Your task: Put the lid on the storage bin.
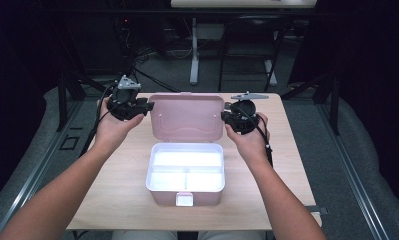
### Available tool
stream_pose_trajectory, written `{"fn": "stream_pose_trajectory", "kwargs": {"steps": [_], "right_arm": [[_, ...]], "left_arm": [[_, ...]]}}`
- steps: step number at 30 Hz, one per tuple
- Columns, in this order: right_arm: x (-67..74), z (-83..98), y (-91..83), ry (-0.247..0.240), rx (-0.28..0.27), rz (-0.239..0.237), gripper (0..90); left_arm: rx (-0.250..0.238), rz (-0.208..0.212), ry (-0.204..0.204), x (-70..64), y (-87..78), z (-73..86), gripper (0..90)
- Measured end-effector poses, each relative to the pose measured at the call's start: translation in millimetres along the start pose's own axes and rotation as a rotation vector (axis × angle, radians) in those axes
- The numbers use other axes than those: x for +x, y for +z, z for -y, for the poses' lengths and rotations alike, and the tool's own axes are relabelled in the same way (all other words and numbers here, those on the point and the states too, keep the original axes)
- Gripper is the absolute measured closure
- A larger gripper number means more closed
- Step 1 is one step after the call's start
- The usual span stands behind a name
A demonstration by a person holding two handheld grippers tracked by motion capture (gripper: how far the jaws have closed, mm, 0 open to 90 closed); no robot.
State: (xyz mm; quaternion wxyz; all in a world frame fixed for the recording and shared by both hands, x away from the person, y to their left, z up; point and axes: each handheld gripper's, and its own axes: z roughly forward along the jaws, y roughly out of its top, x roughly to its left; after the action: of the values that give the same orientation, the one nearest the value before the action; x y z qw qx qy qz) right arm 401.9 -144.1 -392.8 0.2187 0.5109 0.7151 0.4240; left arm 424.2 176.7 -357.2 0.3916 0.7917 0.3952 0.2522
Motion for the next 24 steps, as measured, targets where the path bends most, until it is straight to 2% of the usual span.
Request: {"fn": "stream_pose_trajectory", "kwargs": {"steps": [12,20,24], "right_arm": [[-0.2,0.8,-0.5,-0.004,-0.005,-0.002,87.3],[-0.7,0.7,-0.1,-0.010,-0.008,-0.005,85.4],[0.0,-2.3,-1.4,-0.023,-0.044,-0.007,81.9]], "left_arm": [[0.004,-0.024,-0.009,1.2,7.9,-4.3,80.1],[0.005,-0.031,0.004,-0.5,6.8,-4.7,81.2],[0.003,-0.033,0.009,-1.4,5.8,-4.5,81.2]]}}
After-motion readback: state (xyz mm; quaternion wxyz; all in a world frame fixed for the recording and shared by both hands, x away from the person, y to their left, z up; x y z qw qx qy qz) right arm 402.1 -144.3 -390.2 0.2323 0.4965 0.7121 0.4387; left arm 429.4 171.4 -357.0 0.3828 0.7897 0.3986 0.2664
